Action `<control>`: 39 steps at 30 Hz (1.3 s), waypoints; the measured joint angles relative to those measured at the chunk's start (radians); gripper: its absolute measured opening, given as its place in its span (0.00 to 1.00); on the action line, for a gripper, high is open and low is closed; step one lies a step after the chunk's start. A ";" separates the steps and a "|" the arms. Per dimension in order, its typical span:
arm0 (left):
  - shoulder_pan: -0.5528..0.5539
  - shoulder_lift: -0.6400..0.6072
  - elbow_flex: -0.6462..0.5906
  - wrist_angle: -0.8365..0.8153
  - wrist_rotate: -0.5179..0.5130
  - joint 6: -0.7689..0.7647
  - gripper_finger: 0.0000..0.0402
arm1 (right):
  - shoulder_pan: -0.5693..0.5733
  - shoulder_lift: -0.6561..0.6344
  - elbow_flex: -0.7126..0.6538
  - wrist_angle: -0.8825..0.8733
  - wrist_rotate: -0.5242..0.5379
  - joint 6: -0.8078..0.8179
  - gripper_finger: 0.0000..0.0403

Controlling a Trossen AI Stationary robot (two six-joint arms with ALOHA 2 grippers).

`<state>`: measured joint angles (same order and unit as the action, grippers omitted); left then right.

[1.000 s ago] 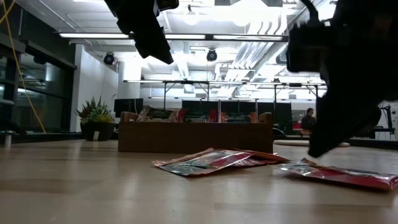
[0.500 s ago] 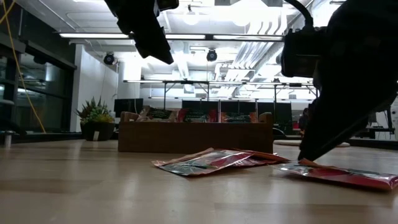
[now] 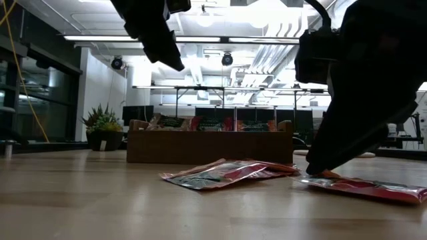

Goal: Pick & Place Tea
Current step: Put the orange tea bag into the right section of the brown wooden organizer

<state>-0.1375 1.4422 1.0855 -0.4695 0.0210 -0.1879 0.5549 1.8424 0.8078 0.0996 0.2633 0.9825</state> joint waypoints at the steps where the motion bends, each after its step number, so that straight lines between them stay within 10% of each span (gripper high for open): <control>1: 0.000 0.000 0.000 -0.003 -0.001 0.000 0.42 | 0.004 0.001 0.000 -0.003 0.002 0.000 0.53; 19: 0.000 0.000 0.000 -0.005 -0.005 0.000 0.42 | 0.016 0.001 0.000 -0.022 -0.068 0.012 0.47; 33: 0.000 0.000 0.000 -0.004 -0.006 0.001 0.42 | 0.016 0.001 -0.004 -0.053 -0.068 0.008 0.04; 39: 0.000 0.000 0.000 -0.003 -0.006 0.007 0.42 | 0.007 -0.006 -0.006 -0.035 -0.071 0.035 0.01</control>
<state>-0.1375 1.4422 1.0855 -0.4728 0.0147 -0.1806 0.5623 1.8369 0.8017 0.0648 0.1919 1.0177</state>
